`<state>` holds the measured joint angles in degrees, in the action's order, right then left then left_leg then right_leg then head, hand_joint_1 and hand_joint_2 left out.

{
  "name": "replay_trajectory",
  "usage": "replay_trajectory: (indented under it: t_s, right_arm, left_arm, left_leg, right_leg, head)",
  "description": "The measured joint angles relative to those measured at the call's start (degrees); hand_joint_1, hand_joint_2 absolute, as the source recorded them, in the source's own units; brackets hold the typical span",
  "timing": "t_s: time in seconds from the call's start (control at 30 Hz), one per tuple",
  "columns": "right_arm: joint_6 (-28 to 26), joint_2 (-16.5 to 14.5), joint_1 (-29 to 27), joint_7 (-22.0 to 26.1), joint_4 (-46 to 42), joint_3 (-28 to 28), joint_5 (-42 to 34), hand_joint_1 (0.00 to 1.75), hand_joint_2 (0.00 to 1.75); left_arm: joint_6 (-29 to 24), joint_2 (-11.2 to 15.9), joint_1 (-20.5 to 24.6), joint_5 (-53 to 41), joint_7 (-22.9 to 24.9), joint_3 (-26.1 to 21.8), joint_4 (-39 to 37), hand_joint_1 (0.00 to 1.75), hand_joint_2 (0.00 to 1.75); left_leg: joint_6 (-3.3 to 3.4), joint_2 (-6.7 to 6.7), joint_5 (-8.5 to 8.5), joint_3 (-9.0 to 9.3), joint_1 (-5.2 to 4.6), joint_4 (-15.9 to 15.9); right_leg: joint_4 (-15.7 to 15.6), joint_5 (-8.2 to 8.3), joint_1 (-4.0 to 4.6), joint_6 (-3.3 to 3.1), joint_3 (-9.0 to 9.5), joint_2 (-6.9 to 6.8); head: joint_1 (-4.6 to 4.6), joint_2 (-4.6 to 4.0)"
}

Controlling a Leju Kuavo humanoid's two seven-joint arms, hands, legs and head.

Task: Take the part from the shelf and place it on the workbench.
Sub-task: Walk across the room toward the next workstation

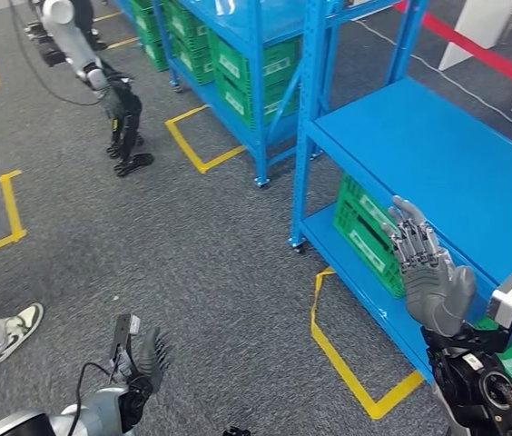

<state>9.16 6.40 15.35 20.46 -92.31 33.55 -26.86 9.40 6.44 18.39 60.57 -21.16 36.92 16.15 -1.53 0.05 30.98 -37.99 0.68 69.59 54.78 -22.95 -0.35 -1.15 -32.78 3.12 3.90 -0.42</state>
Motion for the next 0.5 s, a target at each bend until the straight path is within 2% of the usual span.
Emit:
replay_trajectory:
  t_s: [0.03, 0.07, 0.1, 0.13, 0.17, 0.23, 0.27, 0.3, 0.37, 0.4, 0.43, 0.47, 0.5]
  right_arm:
    - [-0.03, 0.00, -0.01, -0.01, 0.05, 0.00, -0.04, 0.00, 0.00]
    - [-0.05, 0.00, -0.02, -0.02, 0.07, 0.00, -0.08, 0.00, 0.00]
    - [-0.07, 0.00, -0.01, -0.03, 0.08, 0.00, -0.10, 0.00, 0.00]
    - [-0.08, 0.00, -0.01, -0.02, 0.08, 0.00, -0.12, 0.00, 0.00]
    - [-0.09, 0.00, -0.04, -0.01, 0.08, -0.01, -0.11, 0.00, 0.00]
    - [-0.14, 0.00, -0.18, 0.02, 0.09, -0.07, -0.12, 0.00, 0.00]
    - [-0.18, 0.00, -0.22, 0.04, 0.10, -0.12, -0.13, 0.00, 0.00]
    - [-0.22, 0.00, -0.23, 0.07, 0.10, -0.17, -0.13, 0.00, 0.00]
    - [-0.32, 0.00, -0.23, 0.11, 0.14, -0.19, -0.15, 0.00, 0.00]
    - [-0.35, 0.00, -0.31, 0.11, 0.17, -0.16, -0.16, 0.00, 0.00]
    - [-0.37, 0.00, -0.44, 0.11, 0.22, -0.13, -0.18, 0.00, 0.00]
    - [-0.38, 0.00, -0.55, 0.10, 0.28, -0.11, -0.19, 0.00, 0.00]
    - [-0.38, 0.00, -0.61, 0.10, 0.34, -0.13, -0.20, 0.00, 0.00]
  left_arm:
    - [-0.01, -0.01, 0.05, -0.03, 0.00, 0.00, 0.00, 0.00, 0.00]
    - [-0.01, 0.02, 0.18, -0.07, 0.00, 0.00, 0.00, 0.00, 0.00]
    - [-0.01, 0.05, 0.33, -0.11, 0.00, 0.00, 0.00, 0.00, 0.00]
    - [-0.01, 0.09, 0.44, -0.15, 0.00, 0.00, 0.00, 0.00, 0.00]
    - [-0.02, 0.10, 0.53, -0.16, 0.01, 0.00, 0.00, 0.00, 0.00]
    - [-0.04, -0.10, 0.67, -0.17, 0.02, 0.00, 0.00, 0.00, 0.00]
    - [-0.05, -0.21, 0.78, -0.17, 0.02, 0.00, 0.00, 0.00, 0.00]
    - [-0.05, -0.31, 0.87, -0.18, 0.02, 0.00, 0.00, 0.00, 0.00]
    - [-0.05, -0.34, 0.86, -0.19, 0.05, 0.00, 0.00, 0.00, 0.00]
    - [-0.05, -0.34, 0.78, -0.20, 0.07, 0.00, 0.00, 0.00, 0.00]
    - [-0.06, -0.34, 0.70, -0.20, 0.09, 0.00, 0.00, 0.00, 0.00]
    - [-0.07, -0.34, 0.67, -0.20, 0.11, 0.00, 0.00, 0.00, 0.00]
    - [-0.07, -0.36, 0.66, -0.20, 0.11, 0.00, 0.00, 0.00, 0.00]
  left_leg:
    - [0.22, -0.52, -2.41, 1.53, 0.01, -3.84]
    - [0.49, -1.74, -4.44, 3.32, 0.07, -8.21]
    - [0.63, -2.76, -5.89, 4.84, 0.15, -11.88]
    - [0.73, -3.51, -6.54, 5.77, 0.16, -14.14]
    - [0.81, -3.77, -6.52, 6.07, 0.11, -14.98]
    - [1.18, -2.51, -6.70, 6.24, 0.13, -15.35]
    - [1.49, -1.92, -6.82, 6.36, 0.21, -15.56]
    - [1.79, -1.27, -6.92, 6.49, 0.31, -15.79]
    - [2.14, 0.00, -6.91, 6.62, 0.19, -15.90]
    - [2.23, 0.71, -6.84, 6.63, 0.10, -15.88]
    - [2.26, 1.41, -6.79, 6.65, 0.04, -15.87]
    - [2.25, 2.08, -6.70, 6.71, 0.02, -15.86]
    - [2.17, 2.74, -6.58, 6.83, 0.02, -15.85]
  right_leg:
    - [0.07, 0.02, 0.00, 0.02, 0.02, 0.83]
    - [0.16, 0.02, 0.03, 0.14, -0.03, 1.60]
    - [0.28, 0.05, 0.08, 0.34, -0.16, 2.34]
    - [0.34, 0.11, 0.06, 0.62, -0.36, 2.94]
    - [0.34, 0.20, -0.02, 0.99, -0.59, 3.55]
    - [0.23, 0.36, -0.15, 1.74, -1.08, 4.33]
    - [0.75, -0.05, -0.12, 2.07, -1.47, 3.69]
    - [2.41, -1.10, -0.08, 2.33, -2.32, 2.37]
    - [9.63, -4.84, -0.16, 2.75, -5.57, -1.02]
    - [13.90, -6.61, -0.26, 2.94, -7.49, -1.99]
    - [16.92, -7.55, -0.35, 3.10, -8.84, -2.50]
    - [17.67, -7.33, -0.43, 3.19, -9.08, -2.78]
    - [15.90, -6.04, -0.50, 3.21, -8.08, -3.05]
  head:
    - [0.08, 0.00]
    - [0.16, 0.00]
    - [0.14, 0.00]
    - [0.13, 0.00]
    - [0.06, 0.00]
    - [-0.02, 0.00]
    - [-0.17, 0.00]
    - [-0.48, 0.00]
    - [-1.13, 0.00]
    - [-1.33, 0.00]
    - [-1.36, 0.00]
    - [-1.38, 0.00]
    - [-1.41, 0.00]
